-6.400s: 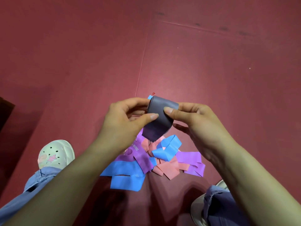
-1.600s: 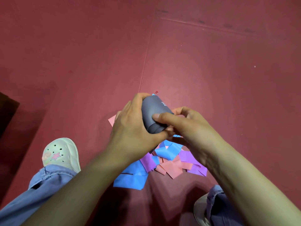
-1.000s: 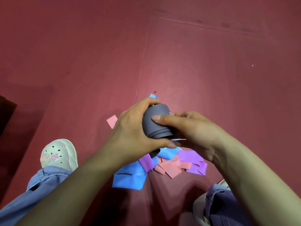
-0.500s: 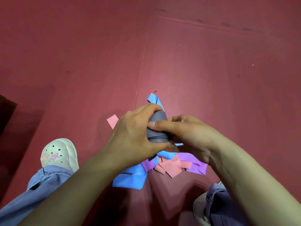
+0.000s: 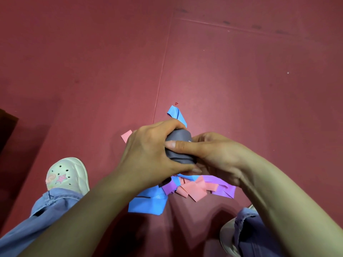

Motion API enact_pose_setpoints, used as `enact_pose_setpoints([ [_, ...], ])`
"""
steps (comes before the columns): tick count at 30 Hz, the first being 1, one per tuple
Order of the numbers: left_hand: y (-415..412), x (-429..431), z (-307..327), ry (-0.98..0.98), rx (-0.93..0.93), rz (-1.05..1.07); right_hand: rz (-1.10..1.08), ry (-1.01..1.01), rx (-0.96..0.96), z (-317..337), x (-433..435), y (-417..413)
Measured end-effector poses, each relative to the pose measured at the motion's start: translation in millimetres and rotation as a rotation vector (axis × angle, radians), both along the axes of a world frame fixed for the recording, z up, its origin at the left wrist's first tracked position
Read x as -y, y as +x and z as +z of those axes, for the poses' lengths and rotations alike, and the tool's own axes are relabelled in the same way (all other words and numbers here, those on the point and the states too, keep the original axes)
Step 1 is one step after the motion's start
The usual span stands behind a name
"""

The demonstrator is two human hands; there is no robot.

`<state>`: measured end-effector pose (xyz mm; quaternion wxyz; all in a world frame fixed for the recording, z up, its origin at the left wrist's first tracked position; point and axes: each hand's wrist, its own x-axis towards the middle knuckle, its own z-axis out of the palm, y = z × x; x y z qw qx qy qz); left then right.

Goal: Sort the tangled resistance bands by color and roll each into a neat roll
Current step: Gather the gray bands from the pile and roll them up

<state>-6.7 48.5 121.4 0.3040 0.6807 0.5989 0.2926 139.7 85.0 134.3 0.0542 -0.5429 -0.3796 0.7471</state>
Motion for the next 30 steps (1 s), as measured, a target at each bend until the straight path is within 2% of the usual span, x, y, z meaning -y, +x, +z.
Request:
enact_pose_setpoints([
  [3,-1,-2,0,-0.031,0.029,-0.07,-0.08,-0.027,-0.047,2,-1,1],
  [7,-4,-4,0,-0.061,0.066,-0.066,-0.083,-0.003,0.009,0,-4,5],
  [10,-5,-4,-1,-0.005,0.058,-0.054,-0.026,0.03,0.069,0,-3,3],
  [16,-6,-4,-1,0.1,0.049,-0.07,0.063,0.028,0.057,5,-8,8],
  [24,-6,-3,-1,-0.047,0.111,-0.134,-0.047,0.003,0.056,2,-9,12],
  [30,-3,-3,-3,0.039,0.076,-0.157,-0.076,-0.001,0.07,2,-7,8],
])
